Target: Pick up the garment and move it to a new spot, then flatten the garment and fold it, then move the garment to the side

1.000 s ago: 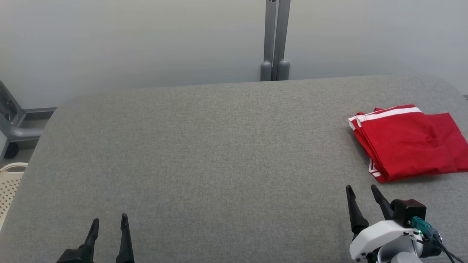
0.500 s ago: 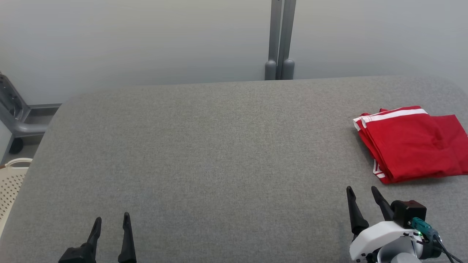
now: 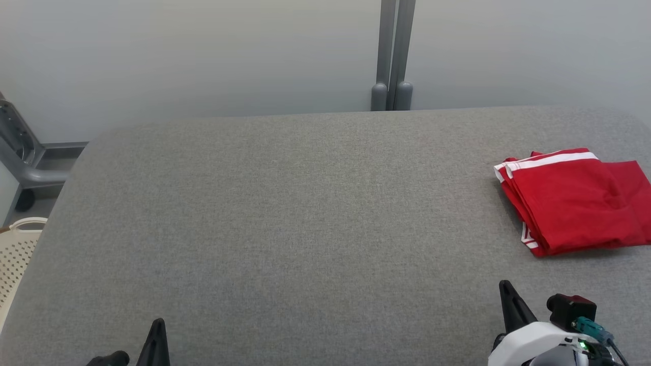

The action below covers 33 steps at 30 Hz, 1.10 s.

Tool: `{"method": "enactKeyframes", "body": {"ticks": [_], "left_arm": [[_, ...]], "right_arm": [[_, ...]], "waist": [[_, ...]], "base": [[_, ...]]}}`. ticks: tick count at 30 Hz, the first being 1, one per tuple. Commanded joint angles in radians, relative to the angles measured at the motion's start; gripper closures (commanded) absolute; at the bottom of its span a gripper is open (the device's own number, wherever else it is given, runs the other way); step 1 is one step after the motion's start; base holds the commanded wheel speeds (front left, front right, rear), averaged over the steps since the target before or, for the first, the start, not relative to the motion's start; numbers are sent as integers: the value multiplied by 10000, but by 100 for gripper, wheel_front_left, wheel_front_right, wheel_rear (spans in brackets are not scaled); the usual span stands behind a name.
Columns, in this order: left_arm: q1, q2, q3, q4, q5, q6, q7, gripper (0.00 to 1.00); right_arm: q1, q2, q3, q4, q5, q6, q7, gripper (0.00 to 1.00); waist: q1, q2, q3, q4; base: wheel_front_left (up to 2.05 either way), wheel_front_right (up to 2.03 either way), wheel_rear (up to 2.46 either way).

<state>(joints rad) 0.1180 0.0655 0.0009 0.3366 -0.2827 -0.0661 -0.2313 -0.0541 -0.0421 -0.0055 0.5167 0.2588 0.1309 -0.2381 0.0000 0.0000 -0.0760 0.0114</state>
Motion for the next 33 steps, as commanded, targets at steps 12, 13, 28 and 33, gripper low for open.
{"method": "enactKeyframes", "body": {"ticks": [12, 13, 28, 33], "left_arm": [[-588, -5, 224, -300, -2498, -144, 659, 100], [-614, -7, 235, -312, -2664, -152, 704, 100], [-995, -33, 409, -439, -4892, -258, 1347, 100], [-1118, -41, 465, -473, -5558, -296, 1541, 100]], "right_arm": [[-109, -44, -179, -830, 2567, 0, 523, 100], [-102, -45, -189, -874, 2735, 0, 559, 100], [-36, -58, -364, -1443, 5017, -1, 1089, 100], [-22, -62, -420, -1609, 5699, 0, 1247, 100]], "waist": [[0, 0, 83, -13], [0, 0, 89, -14], [0, 0, 184, -28], [0, 0, 216, -33]], "base": [[0, 0, 0], [0, 0, 0], [0, 0, 0], [0, 0, 0]]}}
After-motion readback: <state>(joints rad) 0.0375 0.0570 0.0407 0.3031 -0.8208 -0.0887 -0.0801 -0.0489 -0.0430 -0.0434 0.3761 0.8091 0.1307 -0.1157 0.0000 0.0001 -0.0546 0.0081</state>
